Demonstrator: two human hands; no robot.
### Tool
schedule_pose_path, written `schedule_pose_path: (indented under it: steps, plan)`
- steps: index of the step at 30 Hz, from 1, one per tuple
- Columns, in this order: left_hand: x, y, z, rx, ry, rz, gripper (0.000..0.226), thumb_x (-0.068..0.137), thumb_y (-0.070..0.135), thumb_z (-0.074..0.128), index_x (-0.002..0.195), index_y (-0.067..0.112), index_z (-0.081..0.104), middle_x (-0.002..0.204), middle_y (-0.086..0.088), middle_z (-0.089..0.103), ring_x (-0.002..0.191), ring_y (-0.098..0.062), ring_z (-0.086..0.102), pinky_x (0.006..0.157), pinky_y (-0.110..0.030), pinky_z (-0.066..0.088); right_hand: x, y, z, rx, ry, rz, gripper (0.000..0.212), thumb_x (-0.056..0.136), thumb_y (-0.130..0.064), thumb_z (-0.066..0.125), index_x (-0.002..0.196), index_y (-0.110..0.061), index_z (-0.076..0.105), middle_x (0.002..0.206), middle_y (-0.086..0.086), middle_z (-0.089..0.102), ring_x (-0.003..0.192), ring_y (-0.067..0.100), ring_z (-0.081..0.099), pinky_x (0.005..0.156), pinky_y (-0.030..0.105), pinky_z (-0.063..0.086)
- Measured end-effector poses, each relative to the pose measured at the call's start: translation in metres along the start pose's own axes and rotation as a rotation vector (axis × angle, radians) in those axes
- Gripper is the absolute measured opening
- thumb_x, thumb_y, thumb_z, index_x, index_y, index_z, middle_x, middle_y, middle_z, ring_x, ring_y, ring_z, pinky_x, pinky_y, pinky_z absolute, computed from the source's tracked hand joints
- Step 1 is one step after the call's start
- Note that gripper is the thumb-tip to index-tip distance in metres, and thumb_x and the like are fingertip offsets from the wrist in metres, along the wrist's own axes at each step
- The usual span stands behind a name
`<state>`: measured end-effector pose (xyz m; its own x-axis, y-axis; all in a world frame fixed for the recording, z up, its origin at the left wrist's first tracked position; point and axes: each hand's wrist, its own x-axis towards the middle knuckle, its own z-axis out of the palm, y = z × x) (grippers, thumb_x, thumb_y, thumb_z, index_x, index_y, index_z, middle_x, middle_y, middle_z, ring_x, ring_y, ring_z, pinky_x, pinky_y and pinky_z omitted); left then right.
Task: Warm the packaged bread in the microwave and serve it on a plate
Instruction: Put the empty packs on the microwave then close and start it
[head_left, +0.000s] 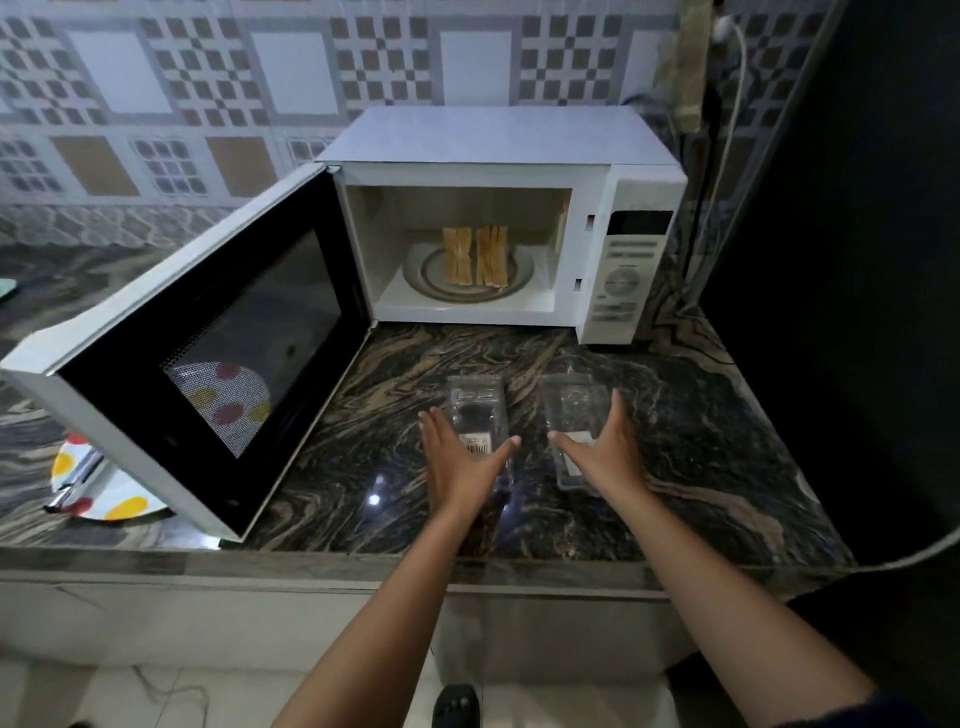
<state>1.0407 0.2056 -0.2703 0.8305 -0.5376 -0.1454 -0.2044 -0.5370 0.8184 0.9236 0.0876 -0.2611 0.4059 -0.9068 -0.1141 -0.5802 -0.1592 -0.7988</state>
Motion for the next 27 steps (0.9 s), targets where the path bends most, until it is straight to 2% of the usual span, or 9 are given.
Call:
schedule_pose_path:
  steps: [3,5,7,10,15,18,21,24,27]
  plan:
    - [0.014,-0.005,0.006,-0.030,0.004,-0.055,0.115,0.061,0.055,0.078,0.149,0.019,0.013,0.159,-0.005,0.012,0.144,-0.025,0.018,0.115,-0.046,0.025,0.005,0.003,0.007,0.035,0.023,0.031,0.107,0.075,-0.038,0.075,0.150,-0.015,0.003,0.158,0.007,0.013,0.144,0.026,0.019,0.115,0.040,0.025]
    - [0.019,-0.006,0.008,-0.063,0.030,-0.075,0.106,0.057,0.054,0.081,0.142,0.021,0.028,0.147,-0.006,0.039,0.132,-0.028,0.041,0.104,-0.049,0.042,0.008,0.005,0.010,0.072,0.057,0.028,0.102,0.073,-0.037,0.077,0.149,-0.013,0.013,0.154,0.009,0.025,0.139,0.026,0.029,0.112,0.039,0.031]
    - [0.020,-0.006,0.009,-0.066,0.053,-0.072,0.095,0.057,0.050,0.082,0.136,0.020,0.038,0.137,-0.005,0.050,0.122,-0.028,0.051,0.097,-0.046,0.048,0.008,0.004,0.010,0.100,0.089,0.027,0.093,0.072,-0.034,0.078,0.145,-0.013,0.024,0.146,0.009,0.037,0.133,0.027,0.038,0.107,0.036,0.035]
    - [0.020,-0.009,0.005,-0.082,0.063,-0.043,0.092,0.056,0.047,0.083,0.133,0.021,0.041,0.133,-0.004,0.053,0.117,-0.026,0.055,0.093,-0.047,0.050,0.005,0.001,0.008,0.167,0.126,0.033,0.082,0.073,-0.028,0.078,0.139,-0.013,0.033,0.140,0.010,0.044,0.127,0.026,0.044,0.100,0.032,0.037]
    - [0.017,-0.003,-0.010,-0.122,0.088,0.003,0.076,0.055,0.047,0.082,0.121,0.028,0.047,0.120,0.001,0.059,0.106,-0.021,0.061,0.086,-0.045,0.054,-0.002,-0.014,-0.001,0.253,0.169,-0.052,0.078,0.070,-0.023,0.080,0.136,-0.015,0.038,0.135,0.007,0.049,0.122,0.025,0.049,0.094,0.027,0.039]
    - [0.015,0.020,-0.029,-0.198,0.099,0.085,0.073,0.055,0.043,0.084,0.117,0.029,0.048,0.117,0.001,0.060,0.104,-0.019,0.061,0.088,-0.043,0.053,-0.002,-0.033,-0.016,0.252,0.205,-0.144,0.082,0.070,-0.028,0.080,0.138,-0.017,0.035,0.138,0.006,0.045,0.126,0.023,0.046,0.099,0.031,0.040]
    - [0.018,0.050,-0.054,-0.218,0.157,0.200,0.076,0.058,0.041,0.084,0.122,0.020,0.048,0.119,-0.002,0.058,0.109,-0.019,0.057,0.094,-0.042,0.050,-0.001,-0.060,-0.036,0.220,0.255,-0.238,0.087,0.072,-0.035,0.078,0.143,-0.016,0.031,0.144,0.007,0.039,0.131,0.023,0.039,0.106,0.039,0.039]
    - [0.026,0.084,-0.078,-0.254,0.185,0.275,0.079,0.055,0.051,0.081,0.122,0.023,0.048,0.117,0.002,0.058,0.108,-0.017,0.057,0.092,-0.044,0.051,0.006,-0.093,-0.054,0.250,0.303,-0.332,0.086,0.073,-0.034,0.078,0.143,-0.018,0.030,0.145,0.004,0.038,0.132,0.021,0.039,0.103,0.036,0.040]
    - [0.040,0.119,-0.099,-0.276,0.191,0.331,0.078,0.060,0.047,0.082,0.123,0.018,0.047,0.118,-0.002,0.057,0.109,-0.018,0.056,0.093,-0.042,0.050,0.020,-0.126,-0.070,0.251,0.342,-0.407,0.087,0.073,-0.034,0.077,0.143,-0.017,0.029,0.147,0.004,0.038,0.133,0.020,0.038,0.105,0.035,0.038]
